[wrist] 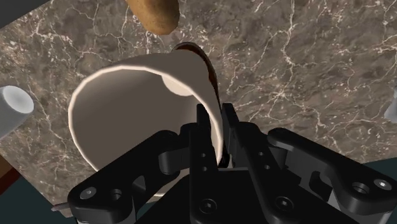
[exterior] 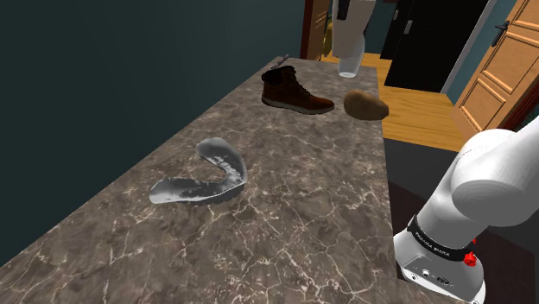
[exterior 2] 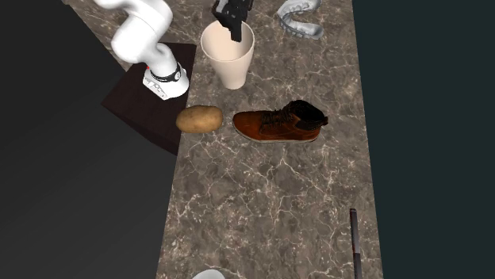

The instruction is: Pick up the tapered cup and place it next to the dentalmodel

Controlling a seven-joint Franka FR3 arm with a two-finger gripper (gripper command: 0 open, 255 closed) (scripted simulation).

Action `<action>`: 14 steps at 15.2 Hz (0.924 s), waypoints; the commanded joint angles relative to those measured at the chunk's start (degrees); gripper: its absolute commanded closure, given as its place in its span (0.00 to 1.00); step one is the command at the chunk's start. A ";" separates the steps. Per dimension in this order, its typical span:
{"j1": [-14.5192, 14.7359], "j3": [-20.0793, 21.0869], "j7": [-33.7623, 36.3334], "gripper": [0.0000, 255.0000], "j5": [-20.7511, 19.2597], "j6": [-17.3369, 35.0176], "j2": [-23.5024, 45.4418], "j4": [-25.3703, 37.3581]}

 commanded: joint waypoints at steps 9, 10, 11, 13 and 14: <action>3.71 10.93 14.16 1.00 4.22 -3.31 -4.56 -3.15; 4.05 12.05 15.56 1.00 4.72 -3.65 -4.66 -3.05; 4.39 13.17 16.99 1.00 5.22 -3.99 -4.69 -2.88; 5.02 15.46 19.85 1.00 6.23 -4.63 -4.58 -2.36; 5.34 16.61 21.31 1.00 6.71 -4.95 -4.42 -2.00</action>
